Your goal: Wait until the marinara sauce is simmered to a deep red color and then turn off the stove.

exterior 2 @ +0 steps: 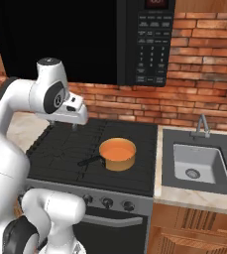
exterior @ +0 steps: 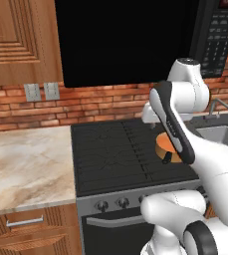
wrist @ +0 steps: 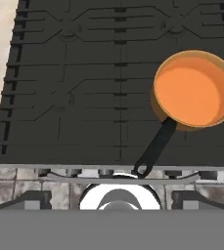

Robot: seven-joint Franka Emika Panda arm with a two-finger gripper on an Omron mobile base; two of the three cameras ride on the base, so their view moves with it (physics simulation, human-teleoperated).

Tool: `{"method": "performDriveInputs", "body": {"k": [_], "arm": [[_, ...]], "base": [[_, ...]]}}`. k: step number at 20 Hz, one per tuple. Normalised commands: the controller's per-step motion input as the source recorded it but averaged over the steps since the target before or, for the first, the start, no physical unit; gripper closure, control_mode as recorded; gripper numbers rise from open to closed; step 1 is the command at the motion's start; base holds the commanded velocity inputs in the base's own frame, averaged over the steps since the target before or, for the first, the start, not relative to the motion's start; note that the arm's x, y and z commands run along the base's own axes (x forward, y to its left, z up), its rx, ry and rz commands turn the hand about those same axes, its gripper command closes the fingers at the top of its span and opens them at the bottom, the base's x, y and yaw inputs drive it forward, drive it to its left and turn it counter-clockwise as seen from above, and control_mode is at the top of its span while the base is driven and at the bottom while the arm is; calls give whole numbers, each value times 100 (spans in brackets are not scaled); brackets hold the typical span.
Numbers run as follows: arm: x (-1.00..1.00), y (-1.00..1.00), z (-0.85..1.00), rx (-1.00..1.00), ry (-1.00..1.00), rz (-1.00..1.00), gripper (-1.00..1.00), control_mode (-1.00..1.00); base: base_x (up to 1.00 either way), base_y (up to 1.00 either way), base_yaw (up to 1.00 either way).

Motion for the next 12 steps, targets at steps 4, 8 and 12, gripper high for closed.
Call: {"method": "performDriveInputs", "body": {"k": [4, 8, 12], "arm": [[-60, -37, -38, 12, 0, -13, -100, -100], [-44, -56, -45, 18, 0, -16, -100, -100], [-33, -75, -39, 23, 0, -15, -100, -100]], "base": [[0, 0, 0], [0, 0, 0], [0, 0, 0]]}}
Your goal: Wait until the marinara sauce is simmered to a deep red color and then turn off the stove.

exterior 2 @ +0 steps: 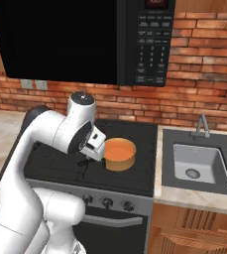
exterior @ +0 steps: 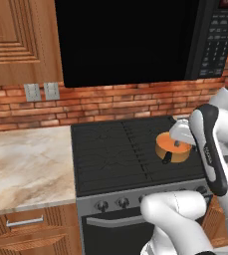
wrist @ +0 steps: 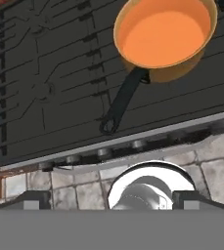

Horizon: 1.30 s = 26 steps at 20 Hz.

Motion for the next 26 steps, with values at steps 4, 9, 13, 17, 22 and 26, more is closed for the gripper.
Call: {"method": "performDriveInputs", "body": {"k": [4, 9, 13, 17, 22, 26], "arm": [[-26, -80, -22, 22, 0, -11, -100, -100], [-27, -76, -22, 20, 0, -14, -100, -100], [-32, -63, -31, 21, 0, -14, -100, -100], [-16, -37, -32, 19, 0, -8, -100, -100], [0, -8, -50, 14, -3, -3, -100, -100], [2, -1, -58, 13, -4, -4, -100, -100]], "base": [[0, 0, 0], [0, 0, 0], [0, 0, 0], [0, 0, 0], [0, 0, 0], [0, 0, 0]]}}
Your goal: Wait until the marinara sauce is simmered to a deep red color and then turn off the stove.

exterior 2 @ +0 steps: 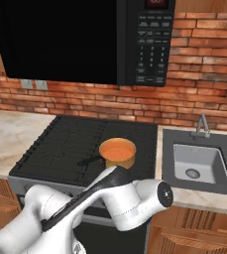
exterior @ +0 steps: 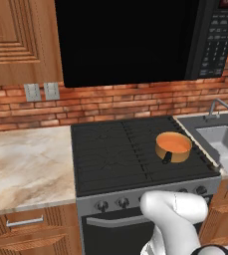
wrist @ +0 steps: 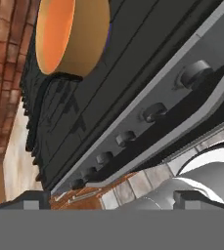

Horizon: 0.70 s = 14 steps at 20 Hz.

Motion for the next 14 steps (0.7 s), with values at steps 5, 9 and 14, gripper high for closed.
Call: {"method": "performDriveInputs", "body": {"k": [5, 9, 14], "arm": [[17, 0, -55, 8, -1, -8, -100, -100], [12, 0, -53, 6, 0, -6, -100, -100], [12, 0, -48, 1, 0, -10, -100, -100]], "base": [[0, 0, 0], [0, 0, 0], [0, 0, 0]]}}
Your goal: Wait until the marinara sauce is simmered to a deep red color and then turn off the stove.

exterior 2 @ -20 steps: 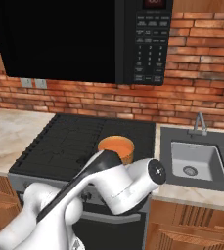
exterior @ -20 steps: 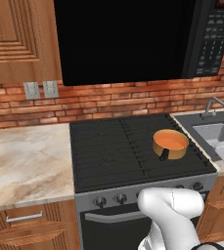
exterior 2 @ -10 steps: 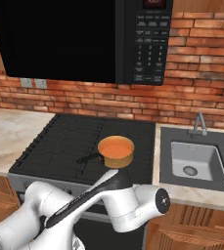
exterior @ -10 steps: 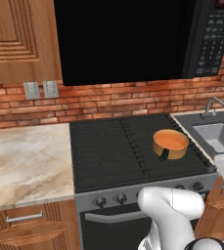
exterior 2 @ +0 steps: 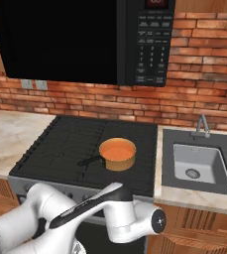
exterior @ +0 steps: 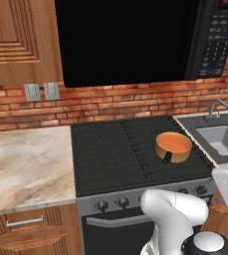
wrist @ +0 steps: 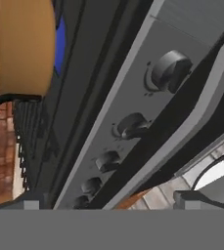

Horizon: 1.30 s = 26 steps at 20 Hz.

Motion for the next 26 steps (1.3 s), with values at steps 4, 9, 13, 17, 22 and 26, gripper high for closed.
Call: {"method": "performDriveInputs", "body": {"k": [4, 9, 13, 17, 22, 26], "arm": [[8, -4, -42, 0, 0, -14, -100, -100], [17, -13, -33, 0, 1, -12, -100, -100], [24, -10, -19, 0, 0, -11, -100, -100], [28, -4, -8, 0, 0, -3, -100, -100], [14, -2, -7, 0, -5, 0, -100, -100], [2, -5, -14, 4, -10, 0, -100, -100]], "base": [[0, 0, 0], [0, 0, 0], [0, 0, 0], [0, 0, 0], [0, 0, 0], [0, 0, 0]]}}
